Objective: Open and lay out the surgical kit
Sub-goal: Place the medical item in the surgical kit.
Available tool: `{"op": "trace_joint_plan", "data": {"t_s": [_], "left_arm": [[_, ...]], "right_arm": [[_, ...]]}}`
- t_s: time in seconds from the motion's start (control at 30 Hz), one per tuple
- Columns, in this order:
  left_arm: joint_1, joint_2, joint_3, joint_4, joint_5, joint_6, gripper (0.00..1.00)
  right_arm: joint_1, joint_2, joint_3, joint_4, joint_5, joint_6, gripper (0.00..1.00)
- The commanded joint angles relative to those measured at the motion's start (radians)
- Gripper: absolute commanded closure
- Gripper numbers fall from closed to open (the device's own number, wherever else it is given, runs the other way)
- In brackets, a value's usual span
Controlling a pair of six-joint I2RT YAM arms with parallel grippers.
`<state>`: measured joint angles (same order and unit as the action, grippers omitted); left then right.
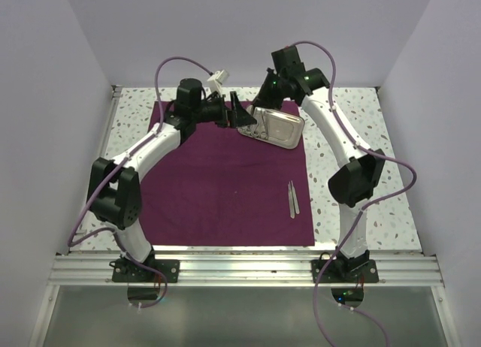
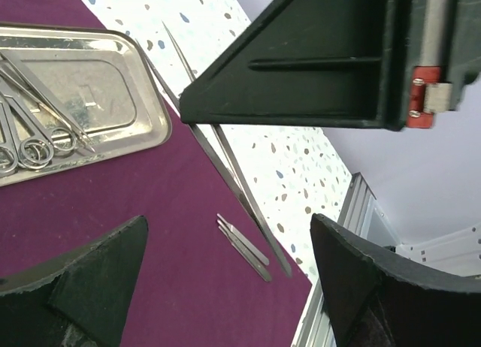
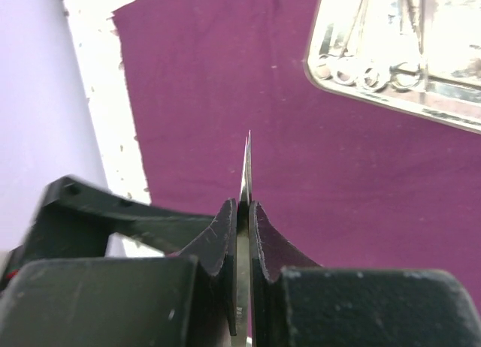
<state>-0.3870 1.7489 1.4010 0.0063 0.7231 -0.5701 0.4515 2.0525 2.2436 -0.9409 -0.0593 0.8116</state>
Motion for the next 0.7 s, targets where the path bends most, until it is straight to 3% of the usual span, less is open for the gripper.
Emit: {"op": "trace_joint_plan", "data": {"t_s": [0.0,0.1,0.2,0.3,0.33,0.37,0.4,0.6,0.67], "left_arm": [[-0.006,0.03,0.053,0.07,0.027,-0.033,0.08],[-0.009,0.063,0.093,0.064,0.033,-0.034,0.12],[-0.009,0.084,0.116,0.054,0.021,-0.036,0.24],[-0.009,0.101,0.131,0.057,0.009,-0.043,0.53],[-0.009,0.113,0.142,0.055,0.012,-0.053,0.77],[-0.009,0.119,0.148,0.054,0.013,-0.056,0.92],[-0.009,0.123,0.153,0.04,0.01,-0.057,1.0],[-0.015,0.089,0.144,-0.072,-0.022,-0.007,1.0],[-0.015,0.052,0.115,-0.124,-0.059,0.039,1.0]], "right_arm": [[0.0,0.0,0.057,-0.022,-0.066,0.041,1.0],[0.001,-0.008,0.054,-0.015,-0.099,0.063,1.0],[-0.001,-0.015,0.056,-0.009,-0.132,0.078,1.0],[0.0,-0.018,0.056,-0.013,-0.166,0.09,1.0],[-0.002,-0.023,0.05,-0.013,-0.171,0.093,1.0],[0.001,-0.034,0.039,-0.006,-0.18,0.096,1.0],[0.0,-0.041,0.006,0.004,-0.186,0.104,1.0],[0.003,-0.054,-0.064,0.076,-0.235,0.11,0.98],[0.003,-0.043,-0.05,0.064,-0.231,0.094,0.57]]}}
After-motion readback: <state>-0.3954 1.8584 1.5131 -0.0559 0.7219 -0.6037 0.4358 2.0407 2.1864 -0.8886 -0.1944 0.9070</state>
